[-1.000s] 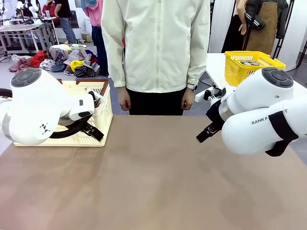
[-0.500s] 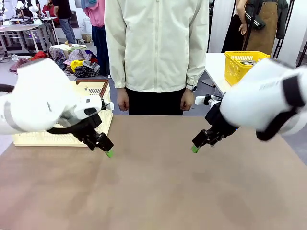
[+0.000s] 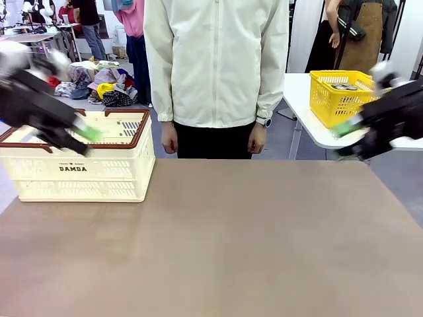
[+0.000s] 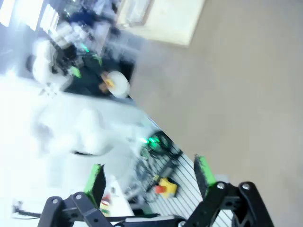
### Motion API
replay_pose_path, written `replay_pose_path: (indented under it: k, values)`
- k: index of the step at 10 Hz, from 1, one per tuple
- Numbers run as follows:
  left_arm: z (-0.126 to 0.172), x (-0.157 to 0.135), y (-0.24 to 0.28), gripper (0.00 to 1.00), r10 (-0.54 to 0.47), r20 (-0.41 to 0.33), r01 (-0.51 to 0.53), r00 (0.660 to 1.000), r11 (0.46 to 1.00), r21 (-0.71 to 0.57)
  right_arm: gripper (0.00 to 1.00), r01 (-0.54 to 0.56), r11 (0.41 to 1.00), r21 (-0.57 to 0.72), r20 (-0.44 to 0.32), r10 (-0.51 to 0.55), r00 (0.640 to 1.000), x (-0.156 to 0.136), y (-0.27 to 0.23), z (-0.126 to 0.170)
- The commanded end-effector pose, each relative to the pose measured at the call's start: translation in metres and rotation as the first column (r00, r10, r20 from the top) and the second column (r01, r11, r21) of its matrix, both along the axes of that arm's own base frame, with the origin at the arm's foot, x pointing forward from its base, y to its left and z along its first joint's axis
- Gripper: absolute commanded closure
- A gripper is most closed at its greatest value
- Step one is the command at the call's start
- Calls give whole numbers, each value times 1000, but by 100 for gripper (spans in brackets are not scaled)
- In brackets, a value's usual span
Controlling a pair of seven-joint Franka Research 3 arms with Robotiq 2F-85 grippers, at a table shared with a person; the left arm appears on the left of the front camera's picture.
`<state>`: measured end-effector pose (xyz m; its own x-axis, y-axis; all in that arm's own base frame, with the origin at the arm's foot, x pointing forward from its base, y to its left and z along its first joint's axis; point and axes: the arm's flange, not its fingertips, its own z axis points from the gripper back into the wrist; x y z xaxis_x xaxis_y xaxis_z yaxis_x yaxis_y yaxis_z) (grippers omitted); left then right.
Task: Place the drinks into the Shopping basket.
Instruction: Pick up one drink and place it into the Shopping basket.
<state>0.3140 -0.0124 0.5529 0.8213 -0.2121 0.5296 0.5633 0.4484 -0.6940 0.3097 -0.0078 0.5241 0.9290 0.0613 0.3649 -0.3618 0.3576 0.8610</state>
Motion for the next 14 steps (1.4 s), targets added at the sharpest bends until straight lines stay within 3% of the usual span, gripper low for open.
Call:
replay_pose_path:
  k: [1, 2, 3, 5, 7, 8, 9, 10, 14]
  values:
    - [-19, -9, 90, 0, 131, 5, -124, 991, 952, -279, 0, 198, 964, 178, 13, -203, 979, -35, -78, -25]
    - [-33, -20, 124, 0, 183, 0, -171, 983, 916, -362, 0, 252, 934, 252, -2, -260, 966, -45, -111, -35]
    - [-58, -34, 171, 0, 271, -37, -256, 962, 844, -471, 0, 345, 871, 349, -44, -353, 935, -58, -156, -55]
    - [-92, -48, 214, 0, 363, -95, -348, 927, 737, -580, 0, 441, 785, 434, -107, -441, 891, -72, -206, -91]
    - [-110, -53, 230, 0, 434, -125, -421, 892, 699, -578, 0, 511, 712, 481, -163, -500, 850, -85, -230, -124]
    - [-106, -52, 231, 0, 483, -153, -478, 862, 677, -560, 0, 554, 690, 466, -179, -540, 823, -88, -232, -132]
    - [-102, -44, 228, 0, 533, -164, -534, 830, 676, -509, 0, 525, 729, 438, -182, -500, 847, -91, -239, -114]
    - [-122, -60, 239, 0, 455, -163, -458, 876, 676, -577, 0, 525, 729, 438, -182, -500, 847, -91, -239, -114]
    - [-122, -60, 239, 0, 455, -163, -458, 876, 676, -577, 0, 525, 729, 438, -182, -500, 847, -91, -239, -114]
